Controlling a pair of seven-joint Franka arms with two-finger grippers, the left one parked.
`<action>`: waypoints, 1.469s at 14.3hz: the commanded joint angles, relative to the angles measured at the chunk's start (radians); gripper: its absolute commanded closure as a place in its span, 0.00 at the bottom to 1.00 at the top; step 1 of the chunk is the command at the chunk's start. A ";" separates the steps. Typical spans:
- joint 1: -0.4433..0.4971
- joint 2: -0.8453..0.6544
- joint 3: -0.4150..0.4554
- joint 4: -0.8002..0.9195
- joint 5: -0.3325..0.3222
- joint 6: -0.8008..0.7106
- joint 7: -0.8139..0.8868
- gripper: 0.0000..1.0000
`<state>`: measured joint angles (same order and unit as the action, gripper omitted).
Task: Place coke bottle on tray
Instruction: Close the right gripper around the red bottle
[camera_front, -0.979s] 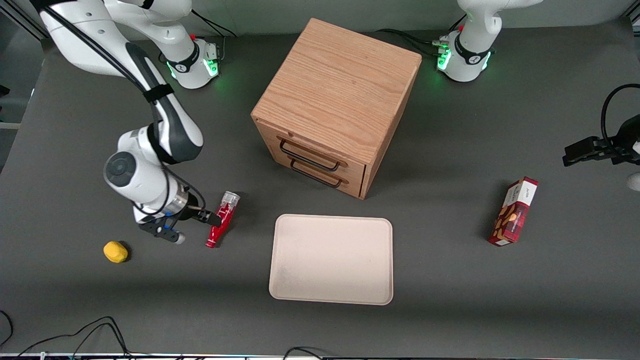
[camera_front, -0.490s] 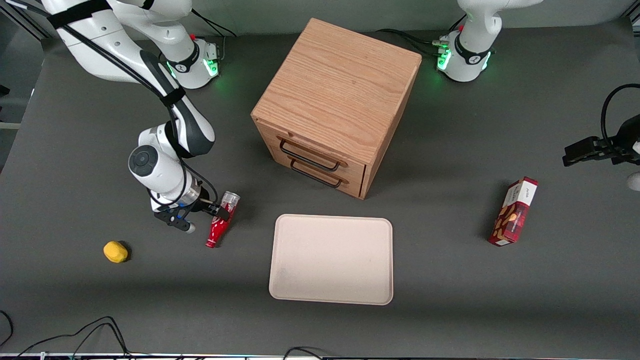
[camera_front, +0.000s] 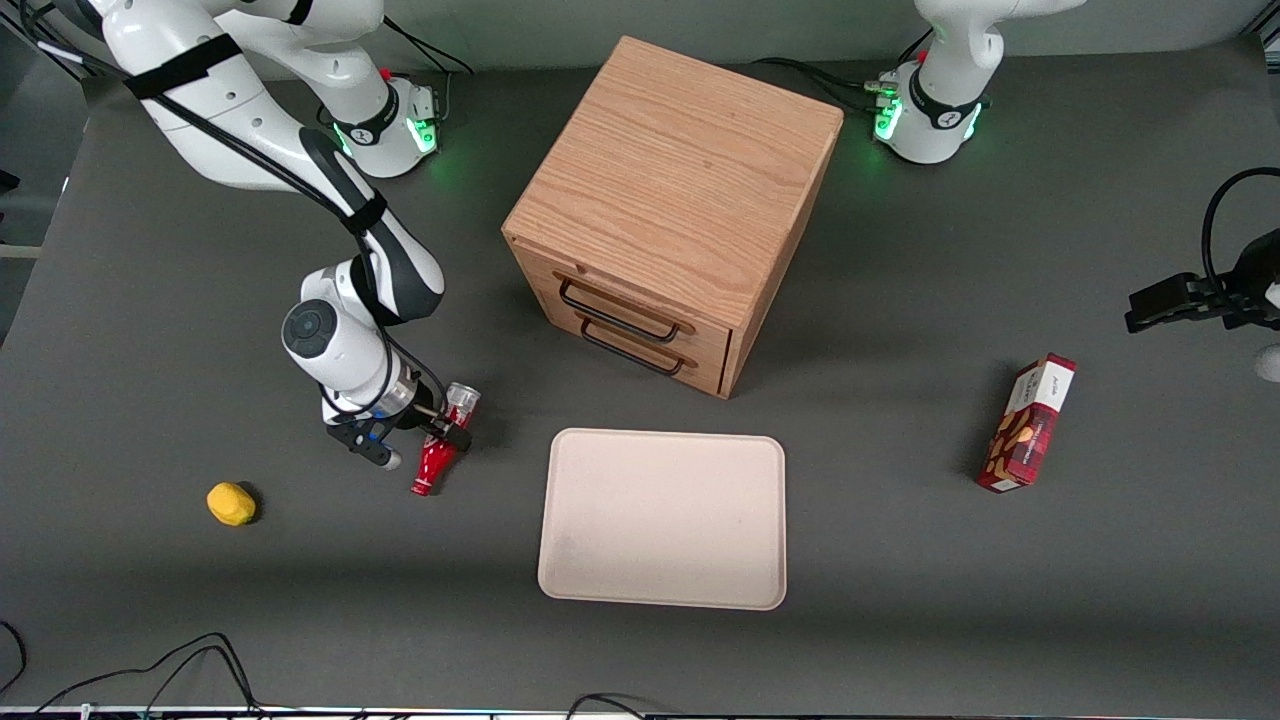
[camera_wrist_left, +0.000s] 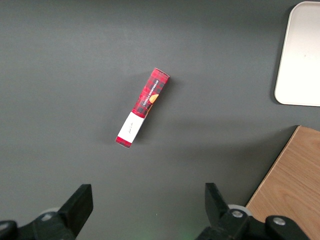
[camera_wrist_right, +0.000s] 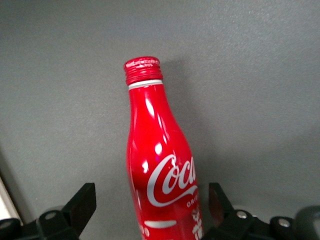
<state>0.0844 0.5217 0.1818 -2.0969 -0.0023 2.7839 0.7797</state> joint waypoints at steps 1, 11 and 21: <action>0.024 0.023 -0.010 0.003 -0.031 0.040 0.055 0.00; 0.026 0.029 -0.012 -0.003 -0.038 0.065 0.055 1.00; 0.023 -0.098 -0.010 0.011 -0.047 -0.120 0.043 1.00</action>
<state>0.0997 0.5318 0.1787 -2.0847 -0.0168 2.7817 0.7913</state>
